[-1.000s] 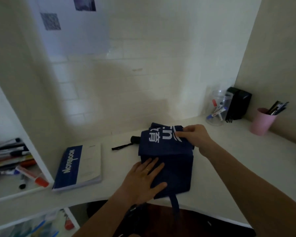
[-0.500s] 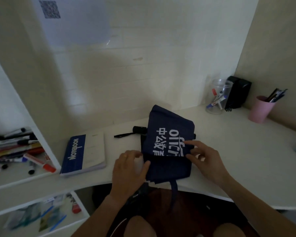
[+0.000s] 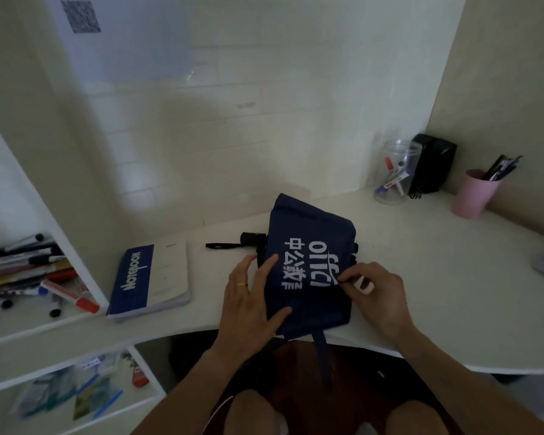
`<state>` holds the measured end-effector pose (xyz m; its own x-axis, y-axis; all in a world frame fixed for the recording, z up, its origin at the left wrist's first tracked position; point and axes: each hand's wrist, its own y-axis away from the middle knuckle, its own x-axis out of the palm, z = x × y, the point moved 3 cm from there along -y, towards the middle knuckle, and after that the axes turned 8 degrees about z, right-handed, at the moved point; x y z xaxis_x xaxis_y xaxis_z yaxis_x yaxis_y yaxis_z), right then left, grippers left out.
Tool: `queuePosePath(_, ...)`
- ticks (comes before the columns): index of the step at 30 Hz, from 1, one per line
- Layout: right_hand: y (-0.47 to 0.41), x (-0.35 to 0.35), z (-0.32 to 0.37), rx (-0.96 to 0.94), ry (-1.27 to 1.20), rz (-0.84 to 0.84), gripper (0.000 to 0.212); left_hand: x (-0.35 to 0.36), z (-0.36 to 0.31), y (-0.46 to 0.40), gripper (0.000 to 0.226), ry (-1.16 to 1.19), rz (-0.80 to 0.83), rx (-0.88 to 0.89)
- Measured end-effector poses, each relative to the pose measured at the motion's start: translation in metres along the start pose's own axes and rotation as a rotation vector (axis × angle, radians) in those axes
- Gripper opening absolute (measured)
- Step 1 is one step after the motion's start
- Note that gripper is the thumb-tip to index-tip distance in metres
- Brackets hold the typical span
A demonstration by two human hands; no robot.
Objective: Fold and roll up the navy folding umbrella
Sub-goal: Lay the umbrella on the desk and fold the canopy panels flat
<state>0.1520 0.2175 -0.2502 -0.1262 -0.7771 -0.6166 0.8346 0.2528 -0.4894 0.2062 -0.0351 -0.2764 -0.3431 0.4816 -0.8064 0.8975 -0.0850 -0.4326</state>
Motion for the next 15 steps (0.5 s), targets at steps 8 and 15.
queuePosePath(8,0.021,-0.010,0.012,-0.289,0.173,0.083,0.017,-0.001,0.001,0.002,0.089,0.121,-0.022,-0.034)
queuePosePath(15,0.027,-0.003,-0.002,-0.275,0.243,0.102,0.019,0.001,0.002,0.006,0.027,0.042,-0.083,0.115)
